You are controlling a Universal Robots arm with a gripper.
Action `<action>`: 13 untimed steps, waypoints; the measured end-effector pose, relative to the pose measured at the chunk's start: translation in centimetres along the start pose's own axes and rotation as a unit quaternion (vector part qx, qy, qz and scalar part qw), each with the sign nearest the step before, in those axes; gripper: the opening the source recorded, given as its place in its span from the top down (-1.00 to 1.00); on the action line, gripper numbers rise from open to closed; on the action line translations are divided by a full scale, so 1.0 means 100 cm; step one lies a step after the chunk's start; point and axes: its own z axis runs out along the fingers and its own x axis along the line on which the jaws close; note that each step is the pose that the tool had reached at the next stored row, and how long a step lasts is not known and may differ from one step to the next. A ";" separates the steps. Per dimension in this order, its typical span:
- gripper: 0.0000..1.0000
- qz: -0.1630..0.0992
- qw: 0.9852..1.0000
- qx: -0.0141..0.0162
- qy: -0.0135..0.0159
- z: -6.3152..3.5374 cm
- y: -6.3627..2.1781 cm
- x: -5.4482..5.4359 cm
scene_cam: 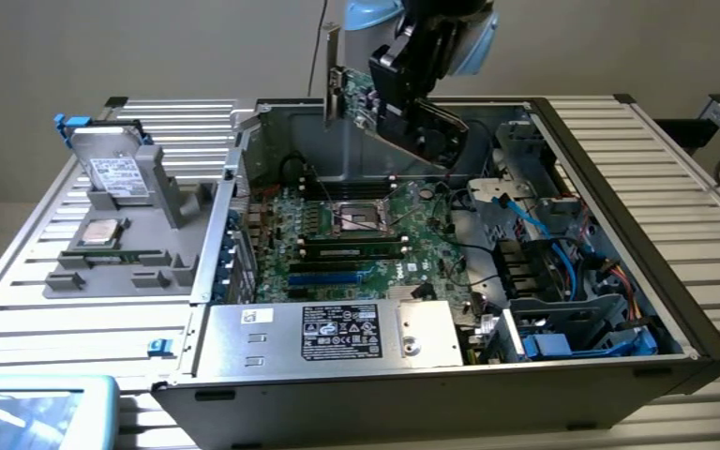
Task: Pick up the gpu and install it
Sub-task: 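Insert the gpu into the slot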
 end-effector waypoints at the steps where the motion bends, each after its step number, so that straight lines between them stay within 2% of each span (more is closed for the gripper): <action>1: 0.43 -0.009 1.000 0.000 0.001 0.0001 0.0000 0.000; 4: 0.43 -0.036 0.999 0.001 0.004 0.0001 0.0000 0.000; 7: 0.43 -0.063 0.998 0.003 0.006 0.0002 -0.0001 0.000; 10: 0.43 -0.090 0.996 0.004 0.009 0.0003 -0.0001 0.000; 13: 0.43 -0.118 0.993 0.006 0.011 0.0004 -0.0001 0.000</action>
